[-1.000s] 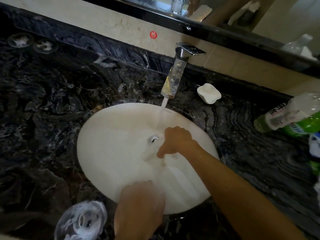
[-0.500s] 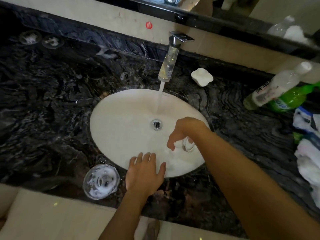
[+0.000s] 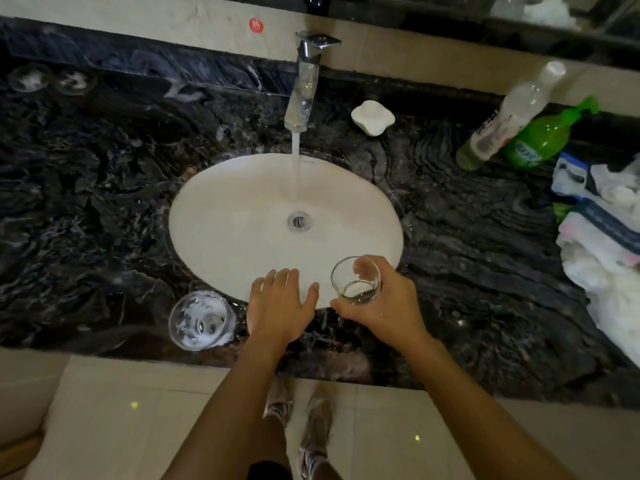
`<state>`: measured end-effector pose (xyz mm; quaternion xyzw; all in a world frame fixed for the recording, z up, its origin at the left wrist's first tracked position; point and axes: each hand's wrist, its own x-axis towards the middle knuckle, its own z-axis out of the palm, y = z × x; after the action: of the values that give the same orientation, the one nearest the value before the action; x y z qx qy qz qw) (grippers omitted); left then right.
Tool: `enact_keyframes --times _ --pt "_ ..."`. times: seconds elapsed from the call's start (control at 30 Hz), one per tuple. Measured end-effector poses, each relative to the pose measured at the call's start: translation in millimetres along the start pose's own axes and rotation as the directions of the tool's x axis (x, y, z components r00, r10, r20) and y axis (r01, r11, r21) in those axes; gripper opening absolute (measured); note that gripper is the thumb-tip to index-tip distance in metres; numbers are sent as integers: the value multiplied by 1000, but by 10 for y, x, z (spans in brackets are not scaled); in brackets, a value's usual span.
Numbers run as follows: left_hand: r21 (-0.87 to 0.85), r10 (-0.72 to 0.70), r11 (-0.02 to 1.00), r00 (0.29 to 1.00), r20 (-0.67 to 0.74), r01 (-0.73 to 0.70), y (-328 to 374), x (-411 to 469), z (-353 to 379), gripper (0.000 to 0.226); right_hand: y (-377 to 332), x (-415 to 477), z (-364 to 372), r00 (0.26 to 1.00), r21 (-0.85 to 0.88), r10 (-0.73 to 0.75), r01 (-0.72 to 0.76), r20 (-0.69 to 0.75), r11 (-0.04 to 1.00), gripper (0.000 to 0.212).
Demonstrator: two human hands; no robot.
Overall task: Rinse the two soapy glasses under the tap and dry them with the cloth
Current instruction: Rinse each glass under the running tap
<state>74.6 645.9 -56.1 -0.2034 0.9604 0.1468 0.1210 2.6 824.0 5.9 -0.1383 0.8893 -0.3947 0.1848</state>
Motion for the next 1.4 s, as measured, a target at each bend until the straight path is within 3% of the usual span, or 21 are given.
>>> enact_keyframes --times 0.23,0.43,0.6,0.7,0.8,0.9,1.0,1.1,1.2,1.3,1.4 --pt "13 16 1000 1000 21 -16 -17 -8 32 65 350 -452 180 970 140 4 31 -244 990 77" --pt "35 20 999 999 26 -21 -9 -15 35 70 409 -589 235 973 218 84 -36 -213 975 100" --pt "44 44 998 999 6 -45 28 -74 -44 68 362 -726 143 977 232 39 11 -211 973 125" --pt "41 101 994 994 -29 -100 84 -168 -178 67 240 -851 19 933 130 -77 130 -353 983 109" --pt "-4 131 991 986 -108 -132 133 -296 -434 64 24 -948 -72 841 63 -243 311 -482 948 59" --pt "-32 177 982 960 -219 -188 69 -437 -732 60 -227 -990 -67 833 119 -274 371 -481 921 29" --pt "-48 208 970 922 -326 -236 -169 -550 -1027 51 -454 -955 81 873 161 -296 380 -389 911 24" --pt "-87 179 968 890 -420 -236 -525 -609 -1319 45 -626 -911 349 924 208 -286 341 -255 917 37" --pt "-121 108 976 881 -461 -183 -958 -583 -1502 45 -757 -889 727 953 268 -281 302 -117 915 68" --pt "-123 78 982 894 -441 -146 -1379 -481 -1491 47 -873 -856 1187 978 317 -209 194 13 928 100" --pt "-78 130 983 924 -359 -168 -1677 -337 -1342 51 -951 -825 1623 996 345 -78 58 45 937 118"
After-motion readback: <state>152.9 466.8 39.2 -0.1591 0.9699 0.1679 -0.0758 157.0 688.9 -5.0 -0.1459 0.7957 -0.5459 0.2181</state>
